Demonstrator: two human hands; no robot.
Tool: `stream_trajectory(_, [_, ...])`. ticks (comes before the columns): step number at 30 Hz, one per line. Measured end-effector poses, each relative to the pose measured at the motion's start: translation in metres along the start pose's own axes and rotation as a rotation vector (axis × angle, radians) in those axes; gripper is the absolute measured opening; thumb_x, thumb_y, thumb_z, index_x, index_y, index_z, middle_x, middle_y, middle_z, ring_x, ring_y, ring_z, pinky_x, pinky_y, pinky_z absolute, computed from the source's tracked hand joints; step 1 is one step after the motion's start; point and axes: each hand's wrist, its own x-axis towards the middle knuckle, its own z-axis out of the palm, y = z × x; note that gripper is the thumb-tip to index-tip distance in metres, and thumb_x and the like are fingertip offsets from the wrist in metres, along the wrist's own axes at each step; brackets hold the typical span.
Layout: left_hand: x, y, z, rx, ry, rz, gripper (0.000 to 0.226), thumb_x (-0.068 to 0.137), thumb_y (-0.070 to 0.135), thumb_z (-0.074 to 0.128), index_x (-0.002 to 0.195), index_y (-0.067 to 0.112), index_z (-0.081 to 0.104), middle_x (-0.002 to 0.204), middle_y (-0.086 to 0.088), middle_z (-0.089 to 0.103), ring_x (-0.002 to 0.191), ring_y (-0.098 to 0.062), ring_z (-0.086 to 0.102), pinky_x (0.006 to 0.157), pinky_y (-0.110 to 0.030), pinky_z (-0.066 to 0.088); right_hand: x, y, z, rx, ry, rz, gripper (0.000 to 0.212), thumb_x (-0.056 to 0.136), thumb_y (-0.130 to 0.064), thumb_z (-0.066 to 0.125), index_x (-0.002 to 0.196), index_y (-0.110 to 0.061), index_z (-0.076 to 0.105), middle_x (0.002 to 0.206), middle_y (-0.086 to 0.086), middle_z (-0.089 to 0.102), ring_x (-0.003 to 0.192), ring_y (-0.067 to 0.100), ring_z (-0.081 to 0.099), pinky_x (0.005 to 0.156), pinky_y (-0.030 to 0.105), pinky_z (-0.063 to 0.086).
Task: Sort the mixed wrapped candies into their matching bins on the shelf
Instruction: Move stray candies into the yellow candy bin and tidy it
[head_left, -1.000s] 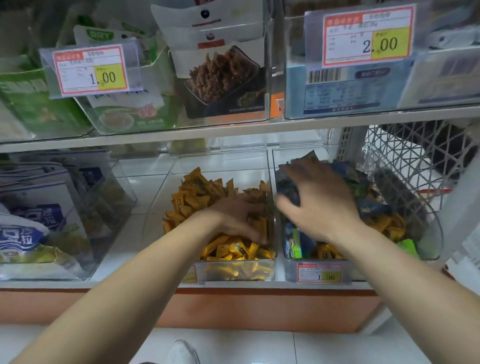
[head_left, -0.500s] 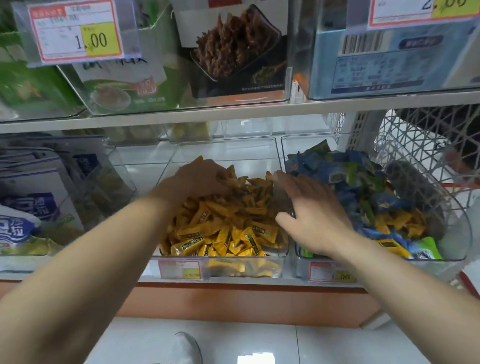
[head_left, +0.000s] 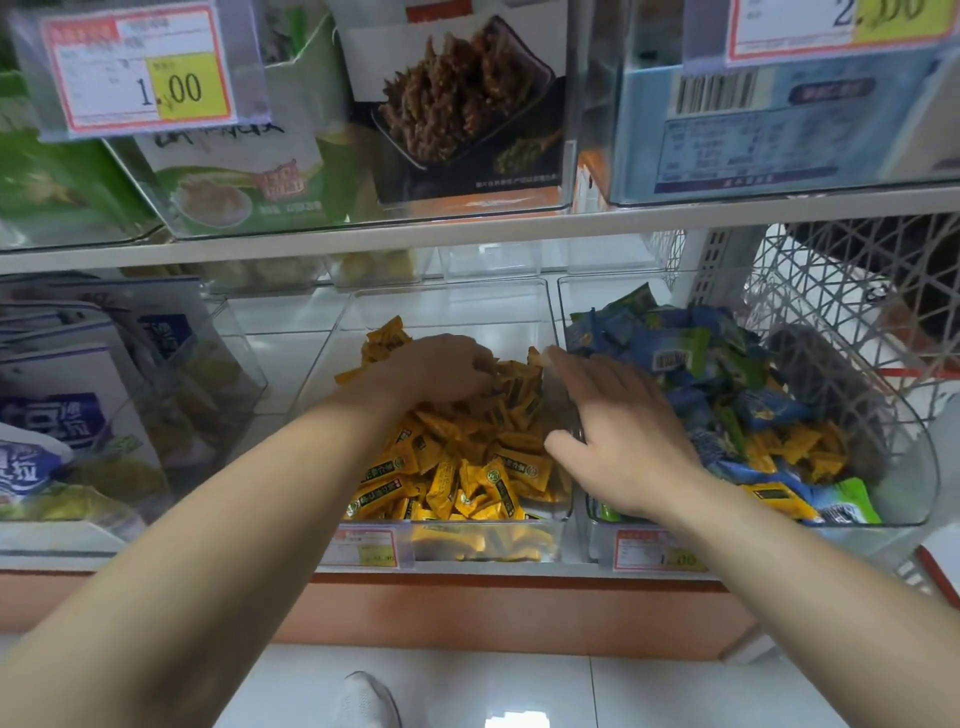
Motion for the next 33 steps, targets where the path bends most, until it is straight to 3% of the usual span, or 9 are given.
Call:
stream_trajectory(4, [0.017, 0.001, 0.012, 0.244, 0.073, -0.049, 0.039, 0.097, 0.051, 0.048, 0.111, 0.018, 0.064, 0.104, -0.001, 0.061, 0.093, -0.021, 0.057, 0.075, -0.035, 0.041, 0.000, 0.001, 0.000, 0.005, 0.001, -0.006, 0.083, 0.079, -0.051, 0.036, 0.157, -0.029, 0.016, 0.153, -0.001, 0.037, 0.142, 0.022, 0.027, 0.121, 0.042, 0.019])
stream_trajectory(9, [0.030, 0.002, 0.024, 0.154, 0.083, 0.106, 0.014, 0.090, 0.027, 0.062, 0.096, 0.015, 0.067, 0.100, -0.002, 0.058, 0.083, -0.020, 0.056, 0.064, -0.029, 0.043, 0.000, 0.002, 0.001, 0.020, 0.006, -0.013, 0.084, 0.078, -0.052, 0.035, 0.157, -0.029, 0.016, 0.152, -0.002, 0.037, 0.141, 0.021, 0.028, 0.120, 0.042, 0.020])
stream_trajectory(12, [0.031, -0.005, 0.022, 0.111, -0.020, 0.102, 0.022, 0.091, 0.025, 0.062, 0.111, 0.024, 0.070, 0.100, 0.005, 0.064, 0.083, -0.016, 0.058, 0.065, -0.026, 0.042, 0.000, 0.002, 0.001, 0.025, 0.012, -0.015, 0.086, 0.077, -0.052, 0.035, 0.158, -0.028, 0.016, 0.151, -0.001, 0.038, 0.141, 0.021, 0.028, 0.120, 0.042, 0.019])
stream_trajectory(15, [0.031, -0.008, 0.020, 0.085, -0.135, 0.076, 0.040, 0.093, 0.031, 0.060, 0.133, 0.029, 0.059, 0.121, 0.001, 0.065, 0.102, -0.022, 0.062, 0.078, -0.032, 0.047, 0.000, 0.003, 0.001, 0.034, 0.006, -0.015, 0.086, 0.077, -0.053, 0.035, 0.158, -0.030, 0.015, 0.152, -0.001, 0.038, 0.142, 0.021, 0.028, 0.121, 0.043, 0.019])
stream_trajectory(18, [0.031, -0.007, 0.020, 0.079, -0.190, 0.088, 0.046, 0.092, 0.040, 0.061, 0.137, 0.030, 0.055, 0.125, 0.003, 0.064, 0.106, -0.020, 0.061, 0.085, -0.035, 0.049, 0.000, 0.003, 0.000, 0.040, 0.004, -0.015, 0.087, 0.077, -0.053, 0.035, 0.158, -0.030, 0.015, 0.153, -0.002, 0.037, 0.143, 0.020, 0.027, 0.121, 0.042, 0.018])
stream_trajectory(22, [0.029, -0.007, 0.017, 0.059, -0.154, 0.091, 0.041, 0.091, 0.042, 0.064, 0.129, 0.028, 0.062, 0.115, 0.003, 0.067, 0.089, -0.012, 0.058, 0.071, -0.030, 0.044, 0.000, 0.002, -0.001, 0.041, -0.009, -0.012, 0.087, 0.077, -0.053, 0.034, 0.158, -0.030, 0.013, 0.156, -0.001, 0.034, 0.145, 0.020, 0.024, 0.121, 0.042, 0.017])
stream_trajectory(26, [0.017, -0.009, 0.014, -0.039, 0.029, 0.074, 0.022, 0.088, 0.036, 0.070, 0.109, 0.030, 0.072, 0.096, 0.012, 0.061, 0.093, -0.013, 0.057, 0.082, -0.035, 0.048, 0.000, 0.002, -0.002, 0.044, -0.017, -0.018, 0.087, 0.077, -0.053, 0.036, 0.158, -0.030, 0.015, 0.154, -0.002, 0.036, 0.144, 0.020, 0.025, 0.121, 0.043, 0.017])
stream_trajectory(29, [-0.001, -0.017, 0.004, -0.328, 0.243, 0.074, 0.008, 0.085, 0.029, 0.075, 0.092, 0.030, 0.078, 0.093, 0.013, 0.069, 0.092, -0.010, 0.064, 0.080, -0.026, 0.049, 0.000, 0.001, -0.002, 0.048, -0.017, -0.016, 0.087, 0.076, -0.053, 0.036, 0.157, -0.031, 0.016, 0.153, -0.001, 0.037, 0.143, 0.021, 0.026, 0.121, 0.043, 0.017])
stream_trajectory(33, [-0.030, -0.018, -0.012, -0.520, 0.402, 0.016, 0.004, 0.084, 0.028, 0.076, 0.088, 0.029, 0.078, 0.088, 0.013, 0.073, 0.086, -0.002, 0.065, 0.077, -0.021, 0.046, 0.000, 0.001, -0.005, 0.070, -0.035, -0.017, 0.085, 0.078, -0.053, 0.042, 0.156, -0.031, 0.018, 0.153, -0.002, 0.036, 0.144, 0.022, 0.026, 0.121, 0.043, 0.019])
